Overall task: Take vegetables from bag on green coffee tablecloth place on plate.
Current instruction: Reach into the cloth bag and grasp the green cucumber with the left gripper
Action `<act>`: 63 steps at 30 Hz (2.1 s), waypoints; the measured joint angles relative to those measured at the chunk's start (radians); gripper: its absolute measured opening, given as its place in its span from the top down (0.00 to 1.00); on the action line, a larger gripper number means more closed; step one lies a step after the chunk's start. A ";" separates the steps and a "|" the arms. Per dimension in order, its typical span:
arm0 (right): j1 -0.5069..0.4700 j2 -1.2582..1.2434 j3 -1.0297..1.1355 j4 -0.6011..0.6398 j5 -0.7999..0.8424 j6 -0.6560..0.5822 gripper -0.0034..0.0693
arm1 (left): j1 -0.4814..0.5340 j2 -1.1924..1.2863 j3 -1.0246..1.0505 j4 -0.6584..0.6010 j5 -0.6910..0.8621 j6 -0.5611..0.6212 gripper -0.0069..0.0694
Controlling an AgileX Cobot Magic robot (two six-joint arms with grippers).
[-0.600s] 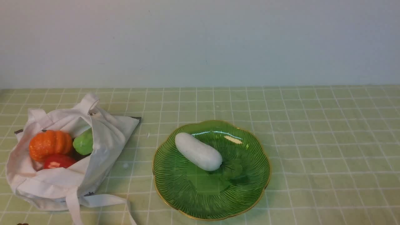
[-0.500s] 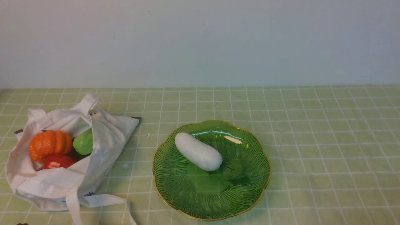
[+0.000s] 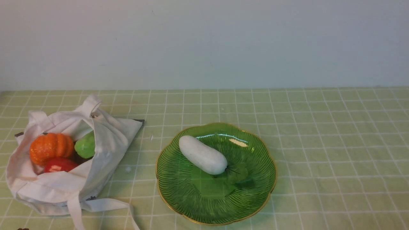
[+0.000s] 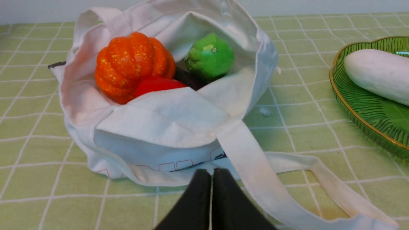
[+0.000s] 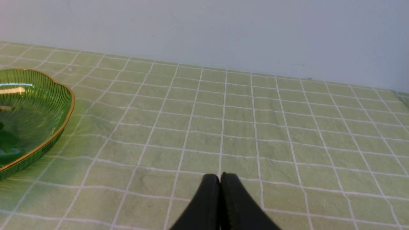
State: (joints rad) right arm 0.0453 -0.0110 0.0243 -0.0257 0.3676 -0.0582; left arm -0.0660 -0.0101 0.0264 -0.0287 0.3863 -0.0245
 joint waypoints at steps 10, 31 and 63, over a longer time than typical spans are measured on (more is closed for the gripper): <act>0.000 0.000 0.000 0.000 0.000 0.000 0.97 | 0.000 0.000 0.000 0.000 0.000 0.000 0.92; 0.000 0.000 0.000 0.000 0.000 0.000 0.97 | 0.000 0.000 0.003 -0.423 -0.319 -0.099 0.92; 0.000 0.000 0.000 0.000 0.000 0.000 0.97 | 0.038 1.148 -0.987 -0.118 0.552 0.125 0.91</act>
State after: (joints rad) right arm 0.0453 -0.0110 0.0243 -0.0257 0.3676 -0.0582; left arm -0.0281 1.1380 -0.9604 -0.1464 0.9383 0.1008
